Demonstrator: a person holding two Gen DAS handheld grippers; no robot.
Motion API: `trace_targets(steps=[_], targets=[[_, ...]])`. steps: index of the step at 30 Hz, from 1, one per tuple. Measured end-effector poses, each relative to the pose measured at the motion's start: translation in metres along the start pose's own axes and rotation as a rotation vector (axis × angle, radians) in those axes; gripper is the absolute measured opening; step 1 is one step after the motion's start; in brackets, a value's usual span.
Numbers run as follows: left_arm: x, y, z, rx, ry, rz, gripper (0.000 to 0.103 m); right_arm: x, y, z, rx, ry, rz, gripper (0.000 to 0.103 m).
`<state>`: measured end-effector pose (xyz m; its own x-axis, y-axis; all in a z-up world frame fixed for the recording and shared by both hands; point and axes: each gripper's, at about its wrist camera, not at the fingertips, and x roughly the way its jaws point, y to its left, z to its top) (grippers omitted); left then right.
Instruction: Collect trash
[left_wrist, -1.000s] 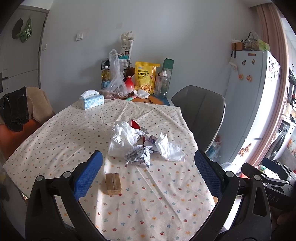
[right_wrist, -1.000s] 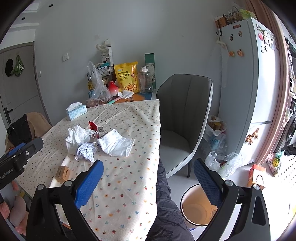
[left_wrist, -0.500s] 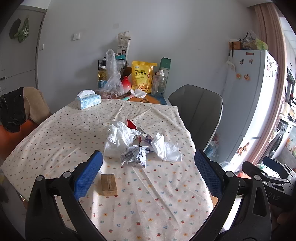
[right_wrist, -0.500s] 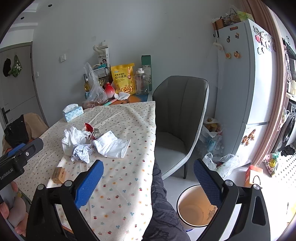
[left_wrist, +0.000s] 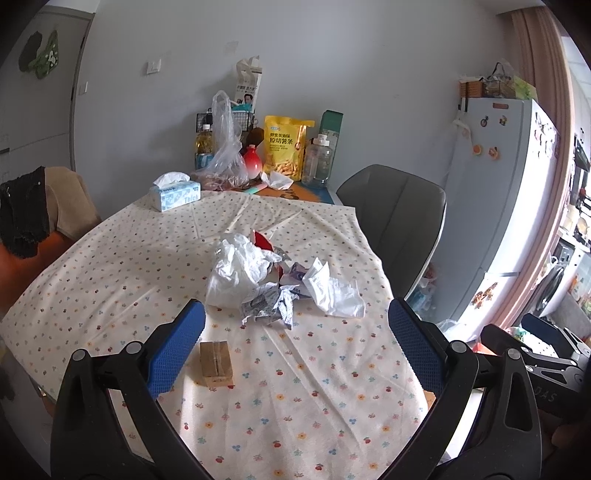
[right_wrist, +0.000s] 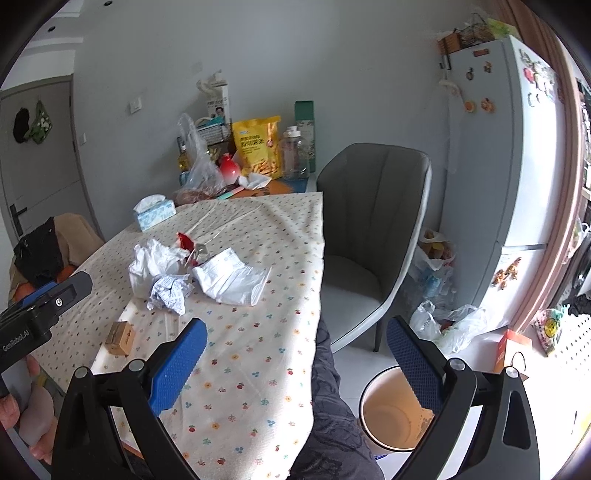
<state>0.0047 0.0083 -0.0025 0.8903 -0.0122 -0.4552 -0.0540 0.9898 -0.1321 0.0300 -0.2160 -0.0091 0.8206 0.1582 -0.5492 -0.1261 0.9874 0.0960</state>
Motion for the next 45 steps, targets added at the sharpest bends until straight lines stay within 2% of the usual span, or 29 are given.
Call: trace_targets(steps=[4, 6, 12, 18, 24, 30, 32, 33, 36, 45], targets=[[0.008, 0.013, -0.007, -0.020, 0.028, -0.001, 0.098, 0.014, 0.006, -0.002, 0.002, 0.029, 0.049, 0.093], [0.015, 0.021, -0.011, -0.025, 0.048, 0.011, 0.098, 0.023, 0.009, -0.002, 0.010, 0.055, 0.084, 0.090], [0.035, 0.044, -0.021, -0.054, 0.103, 0.044, 0.097, 0.043, 0.021, -0.004, -0.014, 0.083, 0.143, 0.088], [0.062, 0.063, -0.031, -0.092, 0.182, 0.078, 0.092, 0.062, 0.033, -0.002, -0.033, 0.110, 0.184, 0.085], [0.089, 0.068, -0.040, -0.104, 0.250, 0.081, 0.082, 0.082, 0.044, -0.005, -0.043, 0.151, 0.208, 0.080], [0.110, 0.069, -0.049, -0.109, 0.312, 0.112, 0.067, 0.099, 0.053, -0.008, -0.053, 0.184, 0.218, 0.078], [0.118, 0.070, -0.053, -0.115, 0.350, 0.108, 0.041, 0.104, 0.056, -0.008, -0.052, 0.195, 0.228, 0.077], [0.117, 0.070, -0.053, -0.107, 0.338, 0.123, 0.034, 0.106, 0.059, -0.008, -0.053, 0.201, 0.236, 0.075], [0.116, 0.075, -0.051, -0.135, 0.334, 0.092, 0.034, 0.114, 0.069, -0.006, -0.067, 0.214, 0.262, 0.072], [0.099, 0.085, -0.026, -0.129, 0.248, 0.118, 0.034, 0.133, 0.111, 0.007, -0.091, 0.234, 0.363, 0.071]])
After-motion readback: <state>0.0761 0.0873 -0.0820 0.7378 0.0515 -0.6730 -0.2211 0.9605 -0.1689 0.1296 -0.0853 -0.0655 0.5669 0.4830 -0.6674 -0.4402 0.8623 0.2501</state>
